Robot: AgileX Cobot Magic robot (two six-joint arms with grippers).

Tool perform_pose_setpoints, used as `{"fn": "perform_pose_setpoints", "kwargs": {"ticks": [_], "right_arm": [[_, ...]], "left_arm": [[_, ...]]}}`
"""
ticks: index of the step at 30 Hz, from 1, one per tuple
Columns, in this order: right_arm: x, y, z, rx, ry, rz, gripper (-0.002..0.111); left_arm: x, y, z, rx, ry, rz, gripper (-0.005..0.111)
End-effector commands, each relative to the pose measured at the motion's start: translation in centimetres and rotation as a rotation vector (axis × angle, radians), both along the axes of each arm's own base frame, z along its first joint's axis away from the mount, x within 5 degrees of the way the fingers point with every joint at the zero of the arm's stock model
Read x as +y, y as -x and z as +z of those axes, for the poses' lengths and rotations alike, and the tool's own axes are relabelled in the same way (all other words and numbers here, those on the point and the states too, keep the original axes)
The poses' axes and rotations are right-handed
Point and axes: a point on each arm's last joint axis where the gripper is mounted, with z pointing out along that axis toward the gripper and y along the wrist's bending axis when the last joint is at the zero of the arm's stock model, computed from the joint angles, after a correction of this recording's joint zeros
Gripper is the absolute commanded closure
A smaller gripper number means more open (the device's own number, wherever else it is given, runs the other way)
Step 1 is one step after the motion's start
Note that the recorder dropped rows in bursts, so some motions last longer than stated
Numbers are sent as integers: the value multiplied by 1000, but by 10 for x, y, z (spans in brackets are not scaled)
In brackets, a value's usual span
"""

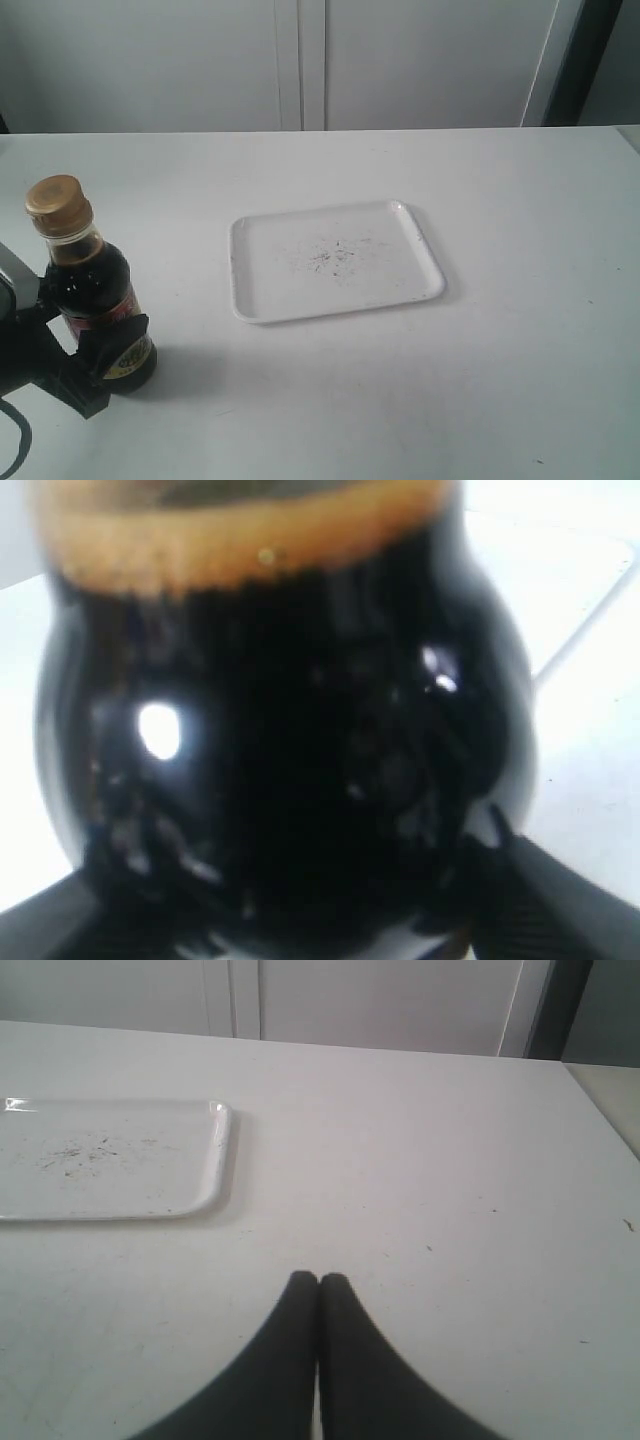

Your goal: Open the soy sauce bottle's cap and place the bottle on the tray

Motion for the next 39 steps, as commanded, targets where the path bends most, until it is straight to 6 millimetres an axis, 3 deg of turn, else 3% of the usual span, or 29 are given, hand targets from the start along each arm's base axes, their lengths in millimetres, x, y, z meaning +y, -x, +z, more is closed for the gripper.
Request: {"fn": "perform_pose_setpoints", "kwargs": {"ticks": [1,6,18,26,32,39], "right_arm": [[0,0,1,-25,7,2,108],[0,-1,7,-86,0,1,108],[0,1,46,-516,-57,-1,108],[-1,7,63,-655,-291,20,108],[1,11,101,-752,-300,56,108],[5,-4,145,-782,-267,77,108]], "left_arm": [[0,3,0,-2,-9,-9,107],[-1,3,0,-3,-11,-11,107],[-1,3,-1,-16,-29,-25,107],[-1,3,-1,-15,-28,-25,107],[-1,3,-1,-14,-27,-26,107],[-1,4,-1,-14,-29,-31,107]]}}
